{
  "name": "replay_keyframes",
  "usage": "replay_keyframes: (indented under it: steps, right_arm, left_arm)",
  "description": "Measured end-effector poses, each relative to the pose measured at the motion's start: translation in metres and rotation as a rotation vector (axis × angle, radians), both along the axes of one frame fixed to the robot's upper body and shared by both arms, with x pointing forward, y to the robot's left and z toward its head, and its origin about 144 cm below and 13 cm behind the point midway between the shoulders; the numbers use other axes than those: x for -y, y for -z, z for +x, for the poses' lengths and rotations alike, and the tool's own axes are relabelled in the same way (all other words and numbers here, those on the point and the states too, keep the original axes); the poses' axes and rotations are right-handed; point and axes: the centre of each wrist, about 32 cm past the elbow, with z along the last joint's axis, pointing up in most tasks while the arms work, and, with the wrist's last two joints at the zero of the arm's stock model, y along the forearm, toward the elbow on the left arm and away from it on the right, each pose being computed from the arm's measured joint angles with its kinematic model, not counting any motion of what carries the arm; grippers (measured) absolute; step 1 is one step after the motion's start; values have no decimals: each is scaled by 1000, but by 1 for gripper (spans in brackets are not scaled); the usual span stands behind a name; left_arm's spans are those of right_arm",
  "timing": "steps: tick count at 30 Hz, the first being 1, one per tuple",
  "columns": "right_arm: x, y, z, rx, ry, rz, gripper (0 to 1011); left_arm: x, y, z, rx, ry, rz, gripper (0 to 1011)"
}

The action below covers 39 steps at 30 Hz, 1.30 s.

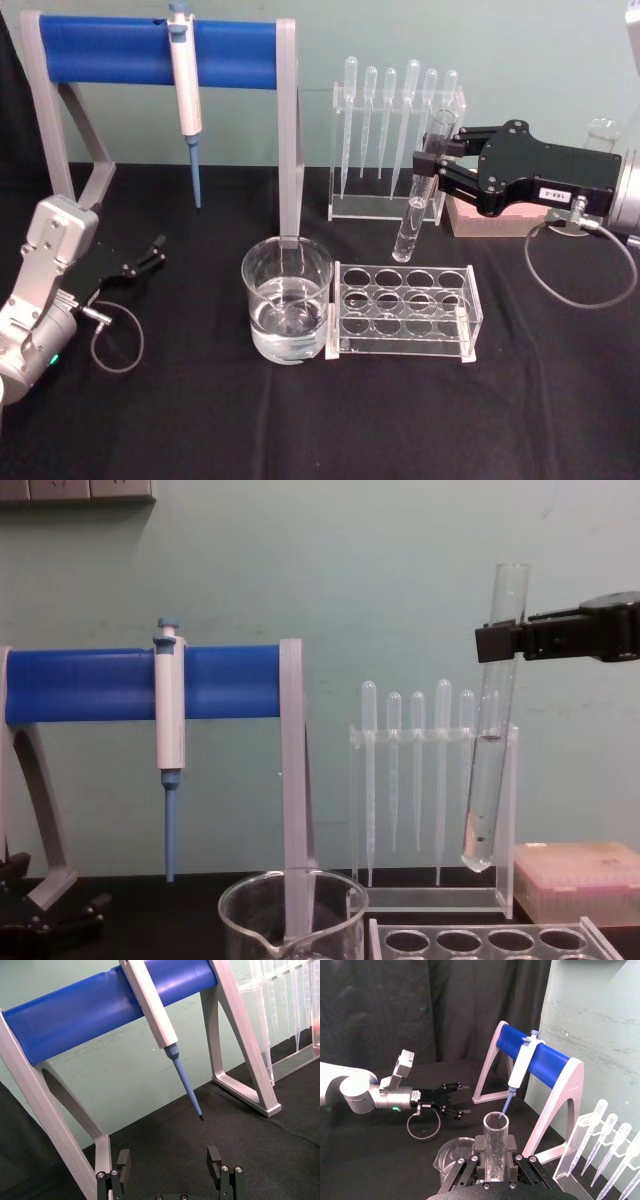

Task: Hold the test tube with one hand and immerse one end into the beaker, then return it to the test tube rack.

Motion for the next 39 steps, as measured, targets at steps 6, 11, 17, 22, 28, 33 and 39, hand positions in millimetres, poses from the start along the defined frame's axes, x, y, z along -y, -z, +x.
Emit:
replay_keyframes:
  steps: [6,11,17,22,28,33,39]
  right_arm:
    - [0,0,0,0,0,0,241]
    - [0,0,0,0,0,0,241]
    - [0,0,0,0,0,0,241]
    - [0,0,0,0,0,0,241]
    - [0,0,0,0,0,0,241]
    - [0,0,0,0,0,0,241]
    - [0,0,0,0,0,0,241]
  left_arm:
    - [0,0,0,0,0,0,1000]
    - [0,0,0,0,0,0,1000]
    - [0,0,0,0,0,0,1000]
    - [0,0,0,0,0,0,1000]
    - [0,0,0,0,0,0,1000]
    - [0,0,0,0,0,0,1000]
    - [0,0,0,0,0,0,1000]
